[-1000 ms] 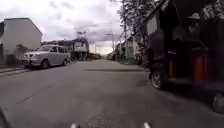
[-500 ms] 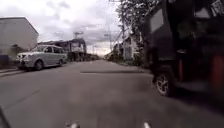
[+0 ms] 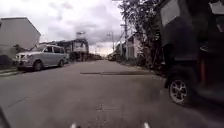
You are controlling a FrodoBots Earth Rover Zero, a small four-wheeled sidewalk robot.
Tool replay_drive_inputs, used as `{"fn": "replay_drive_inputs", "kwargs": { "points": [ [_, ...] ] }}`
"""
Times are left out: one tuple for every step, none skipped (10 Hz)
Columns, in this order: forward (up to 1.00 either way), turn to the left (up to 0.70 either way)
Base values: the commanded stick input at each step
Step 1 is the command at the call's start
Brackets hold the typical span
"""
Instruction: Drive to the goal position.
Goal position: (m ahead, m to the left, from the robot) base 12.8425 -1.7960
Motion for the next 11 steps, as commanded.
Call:
{"fn": "replay_drive_inputs", "kwargs": {
  "points": [
    [0.7,0.09],
    [0.7,-0.24],
    [0.7,-0.35],
    [0.7,-0.35],
    [0.7,-0.27],
    [0.7,-0.06],
    [0.7,0.06],
    [0.7,0.02],
    [0.7,-0.35],
    [0.7,-0.31],
    [0.7,-0.17]
  ]
}}
